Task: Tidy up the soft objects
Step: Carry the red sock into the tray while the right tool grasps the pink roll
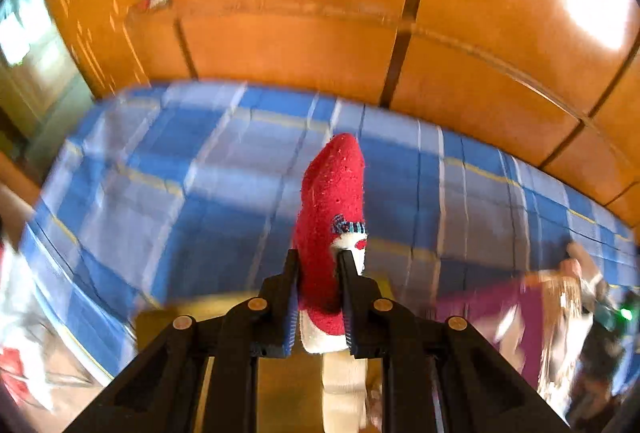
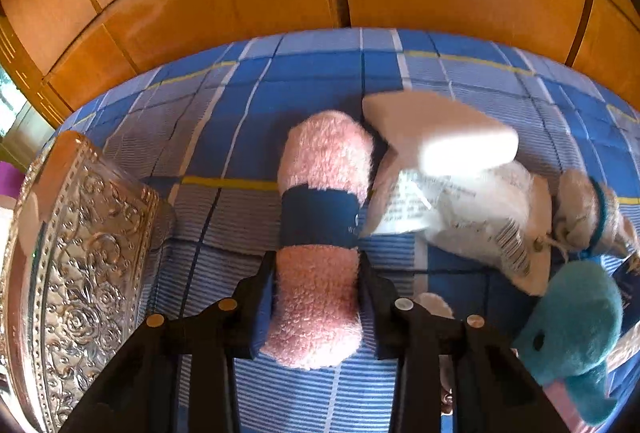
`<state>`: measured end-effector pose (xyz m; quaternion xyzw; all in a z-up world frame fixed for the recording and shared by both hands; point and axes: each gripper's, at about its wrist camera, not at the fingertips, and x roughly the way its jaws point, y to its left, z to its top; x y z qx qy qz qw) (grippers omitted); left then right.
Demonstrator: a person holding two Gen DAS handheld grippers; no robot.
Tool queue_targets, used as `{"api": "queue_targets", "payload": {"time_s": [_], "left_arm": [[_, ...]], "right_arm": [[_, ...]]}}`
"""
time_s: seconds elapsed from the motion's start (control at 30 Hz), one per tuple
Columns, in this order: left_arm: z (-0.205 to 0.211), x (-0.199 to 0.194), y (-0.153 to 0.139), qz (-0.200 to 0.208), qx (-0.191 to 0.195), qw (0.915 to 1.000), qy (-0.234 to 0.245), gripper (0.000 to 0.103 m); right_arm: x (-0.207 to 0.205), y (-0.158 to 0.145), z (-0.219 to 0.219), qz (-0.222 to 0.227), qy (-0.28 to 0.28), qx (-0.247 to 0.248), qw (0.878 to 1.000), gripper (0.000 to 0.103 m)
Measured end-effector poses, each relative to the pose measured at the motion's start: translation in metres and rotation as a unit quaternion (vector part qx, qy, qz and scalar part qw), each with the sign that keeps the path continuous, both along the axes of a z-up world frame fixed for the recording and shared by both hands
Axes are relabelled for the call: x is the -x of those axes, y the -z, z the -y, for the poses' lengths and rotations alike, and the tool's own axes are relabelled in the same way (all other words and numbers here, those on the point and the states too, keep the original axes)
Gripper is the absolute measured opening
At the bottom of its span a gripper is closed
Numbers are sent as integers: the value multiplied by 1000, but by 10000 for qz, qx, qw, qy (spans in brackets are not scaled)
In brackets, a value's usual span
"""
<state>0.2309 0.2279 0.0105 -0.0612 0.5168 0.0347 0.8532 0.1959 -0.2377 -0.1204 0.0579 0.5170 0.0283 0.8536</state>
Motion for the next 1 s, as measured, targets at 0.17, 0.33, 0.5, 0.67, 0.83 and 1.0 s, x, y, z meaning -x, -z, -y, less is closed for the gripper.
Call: {"api": "queue_targets", "payload": {"time_s": [0.17, 0.33, 0.5, 0.67, 0.83, 1.0], "left_arm": [[-15, 54, 52, -117, 499, 9985, -212, 18], [-29, 74, 92, -230, 709, 9961, -472, 19], [-30, 62, 105, -156, 719, 9959, -529, 21], [-19, 52, 109, -88, 594, 9974, -406, 41], [-12, 72, 95, 308, 439, 9972, -527, 62], [2, 105, 82, 632, 152, 9972, -361, 62]], "right_arm": [[2, 3, -7, -66, -114, 223, 9997, 38], [2, 4, -15, -112, -131, 462, 9988, 39], [6, 4, -19, -44, -202, 664, 9976, 38], [6, 5, -21, -55, -183, 749, 9970, 38], [7, 4, -20, -28, -244, 790, 9966, 38], [3, 2, -20, -154, -336, 781, 9963, 36]]}}
